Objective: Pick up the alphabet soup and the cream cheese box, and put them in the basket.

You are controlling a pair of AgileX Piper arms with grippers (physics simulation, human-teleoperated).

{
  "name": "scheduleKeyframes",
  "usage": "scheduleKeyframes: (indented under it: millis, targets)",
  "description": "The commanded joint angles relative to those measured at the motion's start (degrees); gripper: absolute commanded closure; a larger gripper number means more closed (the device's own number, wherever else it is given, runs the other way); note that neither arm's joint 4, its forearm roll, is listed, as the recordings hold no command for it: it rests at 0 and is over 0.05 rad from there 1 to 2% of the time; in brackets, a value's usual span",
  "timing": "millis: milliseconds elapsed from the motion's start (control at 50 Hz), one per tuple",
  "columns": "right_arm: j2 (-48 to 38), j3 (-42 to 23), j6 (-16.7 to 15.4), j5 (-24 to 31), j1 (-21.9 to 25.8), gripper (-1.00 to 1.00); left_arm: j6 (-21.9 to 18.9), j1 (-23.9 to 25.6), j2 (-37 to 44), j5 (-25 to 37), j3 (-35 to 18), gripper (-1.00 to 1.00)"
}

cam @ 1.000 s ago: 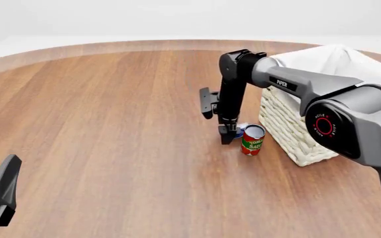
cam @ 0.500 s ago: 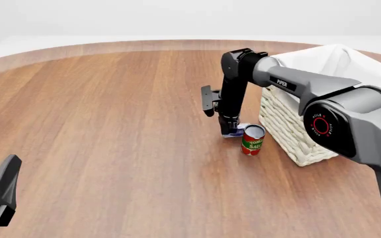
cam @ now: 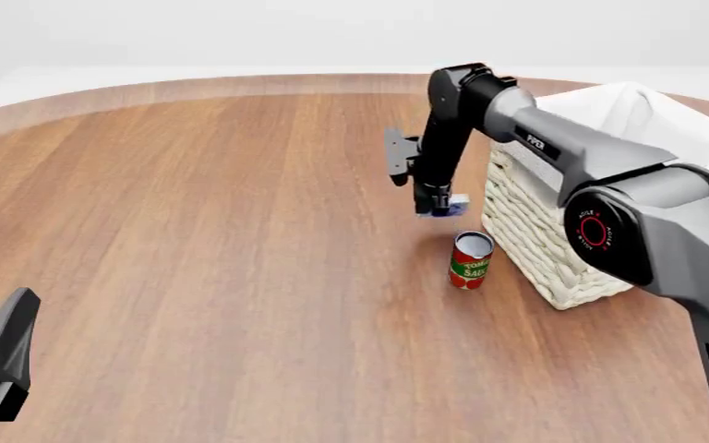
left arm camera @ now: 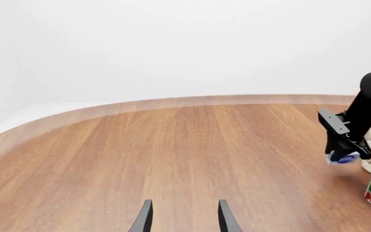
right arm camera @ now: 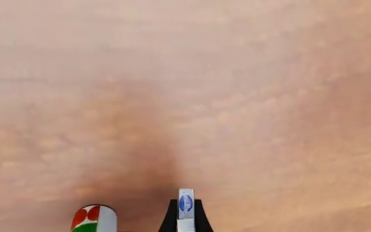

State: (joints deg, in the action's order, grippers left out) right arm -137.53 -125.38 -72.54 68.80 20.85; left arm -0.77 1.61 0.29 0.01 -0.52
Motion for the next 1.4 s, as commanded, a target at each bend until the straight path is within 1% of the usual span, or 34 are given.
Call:
scheduleKeyframes:
  millis: [20,60,200,240,260,360,420,440,480,540,580,600,620,660,680,740,760,780,880,900,960,1040,1060,1080,1100,1140,1220,1240,1360,1380,1400]
  targets:
    - [0.1,-5.8,-2.3,-2.3,-0.8,1.0,0.0,0.0,-0.1,0.0,0.0,-1.0]
    - [-0.3,-8.2,-1.9,-1.9,-0.4,1.0,0.0,0.0,0.0,0.0,0.0,-1.0]
    - [-0.4,-11.8,-2.4,-2.1,0.0,1.0,0.0,0.0,-0.1,0.0,0.0,-1.0]
    - [-0.3,-12.6,-3.3,-3.5,-0.4,1.0,0.0,0.0,0.0,0.0,0.0,-1.0]
    - [-0.7,-13.9,-2.8,-2.5,0.1,1.0,0.0,0.0,0.0,0.0,0.0,-1.0]
    - [-1.2,-16.9,-2.7,-1.7,0.0,1.0,0.0,0.0,0.0,0.0,0.0,-1.0]
    - [-0.6,-16.8,-2.7,-1.9,0.1,1.0,0.0,0.0,0.0,0.0,0.0,-1.0]
    - [-0.6,-17.6,-2.1,-1.4,0.4,1.0,0.0,0.0,-0.1,0.0,0.0,-1.0]
    - [-0.7,-18.5,-1.8,-1.2,0.4,1.0,0.0,0.0,-0.1,0.0,0.0,-1.0]
    - [-1.4,-22.3,-0.2,-0.4,0.9,1.0,0.0,0.0,-0.1,0.0,0.0,-1.0]
    - [-1.3,-23.6,0.4,0.3,1.1,1.0,0.0,0.0,-0.1,0.0,0.0,-1.0]
    - [-1.6,-25.4,1.9,0.8,1.6,1.0,0.0,0.0,-0.1,0.0,0.0,-1.0]
    - [-1.1,-25.5,3.1,1.0,2.2,1.0,0.0,0.0,0.0,0.0,0.0,-1.0]
    - [-1.2,-27.2,3.8,1.0,2.1,1.0,0.0,0.0,-0.1,0.0,0.0,-1.0]
    - [-0.7,-27.1,4.5,1.0,2.4,1.0,0.0,0.0,-0.1,0.0,0.0,-1.0]
    - [-0.4,-28.3,5.2,1.0,2.1,1.0,0.0,0.0,0.0,0.0,0.0,-1.0]
    - [-0.2,-29.7,6.5,1.0,2.3,1.0,0.0,0.0,0.0,0.0,0.0,-1.0]
    - [-0.3,-29.7,6.5,1.0,2.3,1.0,0.0,0.0,0.0,0.0,0.0,-1.0]
    - [1.2,-32.3,10.3,1.0,2.9,1.0,0.0,0.0,-0.1,0.0,0.0,-1.0]
    - [1.2,-32.3,10.3,1.0,2.9,1.0,0.0,0.0,-0.1,0.0,0.0,-1.0]
    - [1.4,-34.9,12.5,0.8,2.4,1.0,0.0,0.0,0.0,0.0,0.0,-1.0]
    - [1.6,-35.8,14.1,0.5,1.7,1.0,0.0,0.0,0.0,0.0,0.0,-1.0]
    - [1.6,-35.8,14.0,0.3,1.4,1.0,0.0,0.0,-0.1,0.0,0.0,-1.0]
    - [1.6,-36.0,14.6,0.2,1.1,1.0,0.0,0.0,0.0,0.0,0.0,-1.0]
    - [1.8,-36.1,16.0,0.2,1.3,1.0,0.0,0.0,0.0,0.0,0.0,-1.0]
    - [2.0,-36.3,17.3,-0.2,1.4,1.0,0.0,0.0,0.0,0.0,0.0,-1.0]
    - [1.9,-36.1,18.7,-0.7,0.6,1.0,0.0,0.0,0.0,0.0,0.0,-1.0]
    - [2.1,-36.3,20.4,-1.2,0.5,1.0,0.0,0.0,0.0,0.0,0.0,-1.0]
    - [2.7,-35.3,22.4,-3.4,-1.3,1.0,0.0,0.0,0.0,0.0,0.0,-1.0]
    - [3.3,-35.6,24.5,-3.7,-1.3,1.0,0.0,0.0,0.0,0.0,0.0,-1.0]
    - [3.6,-35.5,25.0,-4.0,-1.3,1.0,0.0,0.0,0.0,0.0,0.0,-1.0]
